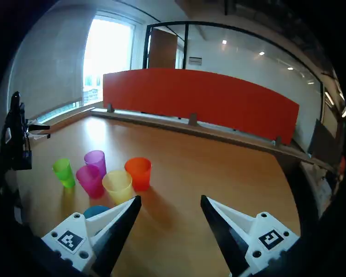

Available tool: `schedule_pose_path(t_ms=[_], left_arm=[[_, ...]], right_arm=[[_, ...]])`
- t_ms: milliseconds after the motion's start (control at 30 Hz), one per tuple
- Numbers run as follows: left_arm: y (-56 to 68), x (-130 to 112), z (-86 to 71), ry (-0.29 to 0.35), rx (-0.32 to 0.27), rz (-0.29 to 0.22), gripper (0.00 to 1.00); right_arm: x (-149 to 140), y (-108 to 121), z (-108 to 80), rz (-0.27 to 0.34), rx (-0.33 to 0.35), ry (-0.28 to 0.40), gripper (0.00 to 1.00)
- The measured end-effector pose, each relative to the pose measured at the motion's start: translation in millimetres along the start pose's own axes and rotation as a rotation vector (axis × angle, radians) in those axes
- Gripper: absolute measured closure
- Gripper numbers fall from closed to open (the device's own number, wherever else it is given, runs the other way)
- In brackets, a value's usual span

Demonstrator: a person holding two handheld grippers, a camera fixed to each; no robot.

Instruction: Pour water

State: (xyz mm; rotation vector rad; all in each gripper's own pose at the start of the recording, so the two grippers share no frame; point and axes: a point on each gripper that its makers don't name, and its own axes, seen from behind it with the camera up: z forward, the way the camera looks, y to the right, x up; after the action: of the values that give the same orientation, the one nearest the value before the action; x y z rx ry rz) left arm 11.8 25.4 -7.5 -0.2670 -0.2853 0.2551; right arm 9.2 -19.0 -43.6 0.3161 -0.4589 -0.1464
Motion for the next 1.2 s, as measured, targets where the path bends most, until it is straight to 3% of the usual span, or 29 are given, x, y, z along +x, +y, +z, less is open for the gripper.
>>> schedule_pose_path(t_ms=[200,400,700,900,1200], left_arm=[[5.9,3.3,-1.4,0.051,0.012,-0.083,0.14],[5.3,10.2,-6.1,0.108,0.05,-0.146,0.14],[10.6,28.6,-12.8,0.207,0.073,-0.219,0.14],[13.5,35.6,-13.1,0.25,0.09,-0.217,0.14],[6.7,43.2,-16.7,0.304,0.132,-0.212,0.14]], right_arm=[[19.8,2.7,8.3,0.065,-0.042,0.091,0.0],[43.6,22.8,5.8,0.111,-0.139,0.218,0.0],[66.9,43.8,-10.3,0.107,-0.271,0.364,0.0],[73.2,46.5,-18.4,0.075,-0.338,0.43,0.0],[64.5,44.9,-20.2,0.075,-0.368,0.425,0.0]])
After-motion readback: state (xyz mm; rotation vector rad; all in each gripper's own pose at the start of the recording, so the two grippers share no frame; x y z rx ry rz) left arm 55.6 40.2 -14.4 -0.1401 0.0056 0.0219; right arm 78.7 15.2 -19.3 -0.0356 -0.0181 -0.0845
